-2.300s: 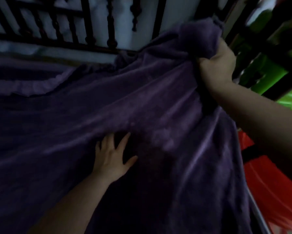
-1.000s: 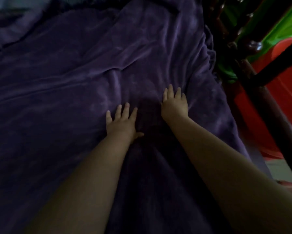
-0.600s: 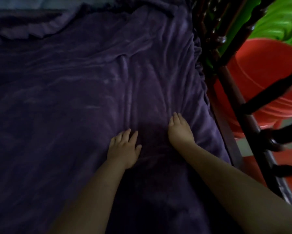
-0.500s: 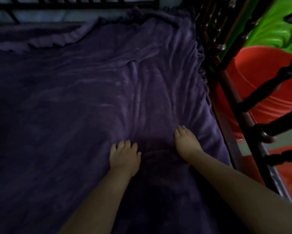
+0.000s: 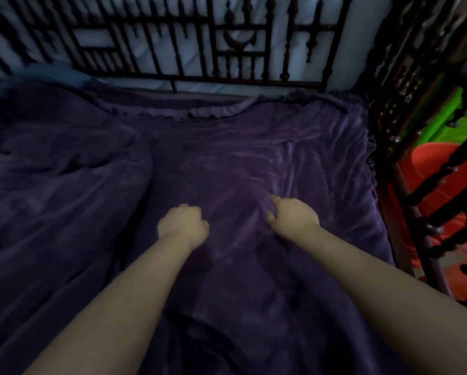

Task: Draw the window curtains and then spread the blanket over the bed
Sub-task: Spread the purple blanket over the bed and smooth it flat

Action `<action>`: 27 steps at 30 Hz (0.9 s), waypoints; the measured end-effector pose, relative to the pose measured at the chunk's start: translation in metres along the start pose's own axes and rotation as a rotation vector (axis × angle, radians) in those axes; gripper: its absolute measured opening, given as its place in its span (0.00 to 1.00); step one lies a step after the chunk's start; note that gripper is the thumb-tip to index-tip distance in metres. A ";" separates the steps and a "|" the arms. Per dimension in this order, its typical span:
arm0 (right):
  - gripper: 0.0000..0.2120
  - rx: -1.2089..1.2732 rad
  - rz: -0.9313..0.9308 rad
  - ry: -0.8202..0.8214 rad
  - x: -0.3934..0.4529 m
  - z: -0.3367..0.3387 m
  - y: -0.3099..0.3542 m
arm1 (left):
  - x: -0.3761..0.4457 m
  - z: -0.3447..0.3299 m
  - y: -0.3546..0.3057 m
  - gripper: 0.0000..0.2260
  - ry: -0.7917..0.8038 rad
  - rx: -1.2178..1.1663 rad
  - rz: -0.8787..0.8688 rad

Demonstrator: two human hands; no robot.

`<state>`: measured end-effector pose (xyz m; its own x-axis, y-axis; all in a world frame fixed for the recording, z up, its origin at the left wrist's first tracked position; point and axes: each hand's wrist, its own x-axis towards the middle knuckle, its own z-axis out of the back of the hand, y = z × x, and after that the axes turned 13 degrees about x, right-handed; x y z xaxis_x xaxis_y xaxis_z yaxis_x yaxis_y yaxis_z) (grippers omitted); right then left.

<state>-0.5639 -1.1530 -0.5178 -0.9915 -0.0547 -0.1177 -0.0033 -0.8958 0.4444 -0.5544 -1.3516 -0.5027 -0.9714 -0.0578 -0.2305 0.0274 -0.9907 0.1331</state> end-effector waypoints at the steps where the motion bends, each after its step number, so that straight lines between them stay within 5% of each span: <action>1: 0.20 0.005 0.020 -0.010 -0.006 0.004 0.020 | -0.010 0.010 0.018 0.16 -0.028 -0.005 0.003; 15: 0.16 0.113 0.327 -0.091 -0.114 0.040 0.384 | -0.189 0.121 0.335 0.15 -0.291 0.125 0.082; 27: 0.17 -0.035 0.633 -0.010 -0.096 0.066 0.579 | -0.203 0.199 0.522 0.14 -0.386 0.163 0.186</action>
<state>-0.4790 -1.6368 -0.1905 -0.8014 -0.5743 0.1673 0.5881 -0.7052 0.3961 -0.3897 -1.8325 -0.1944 -0.9712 -0.1518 0.1838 0.2019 -0.9338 0.2955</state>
